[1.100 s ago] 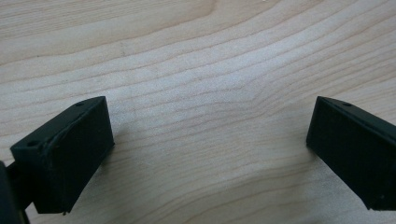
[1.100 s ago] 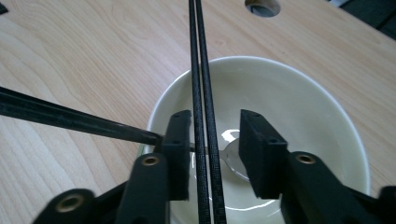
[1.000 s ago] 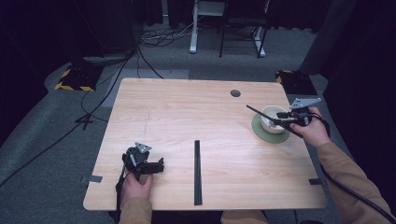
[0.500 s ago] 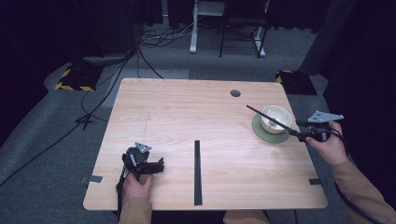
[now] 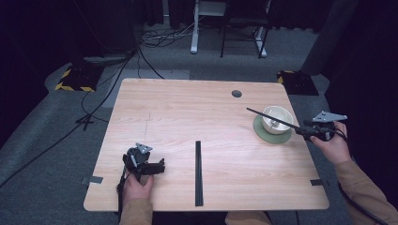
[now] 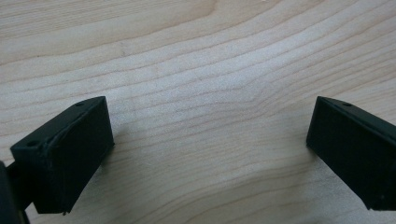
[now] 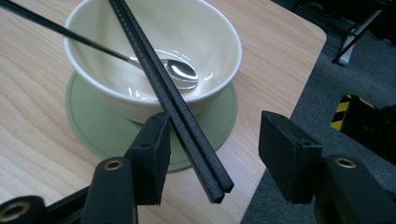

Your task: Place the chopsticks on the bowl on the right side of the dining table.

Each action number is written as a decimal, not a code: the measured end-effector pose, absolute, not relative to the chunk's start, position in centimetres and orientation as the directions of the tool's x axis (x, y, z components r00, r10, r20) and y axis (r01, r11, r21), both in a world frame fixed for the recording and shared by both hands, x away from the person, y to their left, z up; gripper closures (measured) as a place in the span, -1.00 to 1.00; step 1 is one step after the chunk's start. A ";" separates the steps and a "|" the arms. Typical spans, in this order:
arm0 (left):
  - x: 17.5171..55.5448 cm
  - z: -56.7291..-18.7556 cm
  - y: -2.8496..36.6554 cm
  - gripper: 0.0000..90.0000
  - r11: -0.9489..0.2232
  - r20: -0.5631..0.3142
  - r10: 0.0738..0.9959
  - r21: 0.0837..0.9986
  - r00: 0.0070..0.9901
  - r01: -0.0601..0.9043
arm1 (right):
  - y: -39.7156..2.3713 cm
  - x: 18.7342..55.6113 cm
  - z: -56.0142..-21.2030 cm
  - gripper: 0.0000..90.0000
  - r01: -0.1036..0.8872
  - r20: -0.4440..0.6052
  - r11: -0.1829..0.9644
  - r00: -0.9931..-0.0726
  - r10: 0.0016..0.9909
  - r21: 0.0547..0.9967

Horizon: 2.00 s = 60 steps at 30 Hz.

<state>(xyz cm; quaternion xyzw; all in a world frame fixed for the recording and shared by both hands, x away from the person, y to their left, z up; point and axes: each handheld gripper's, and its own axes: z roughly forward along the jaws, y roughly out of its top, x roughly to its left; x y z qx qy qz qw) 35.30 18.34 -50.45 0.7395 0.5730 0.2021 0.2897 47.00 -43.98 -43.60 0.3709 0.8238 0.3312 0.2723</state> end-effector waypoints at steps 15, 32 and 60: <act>35.3 -50.5 18.3 -0.98 -0.175 -0.033 0.965 0.660 0.260 0.730 | -42.6 48.3 -41.7 -0.05 0.391 -0.214 0.520 -0.605 0.767 0.759; 35.3 -50.5 18.3 -0.98 -0.174 -0.033 0.965 0.661 0.261 0.730 | -36.2 53.9 -41.9 -0.07 0.424 -0.182 0.481 -0.575 0.798 0.767; 35.3 -50.4 18.3 -0.98 -0.175 -0.033 0.965 0.660 0.260 0.730 | -41.6 48.9 -40.4 -0.15 0.397 -0.204 0.477 -0.561 0.802 0.784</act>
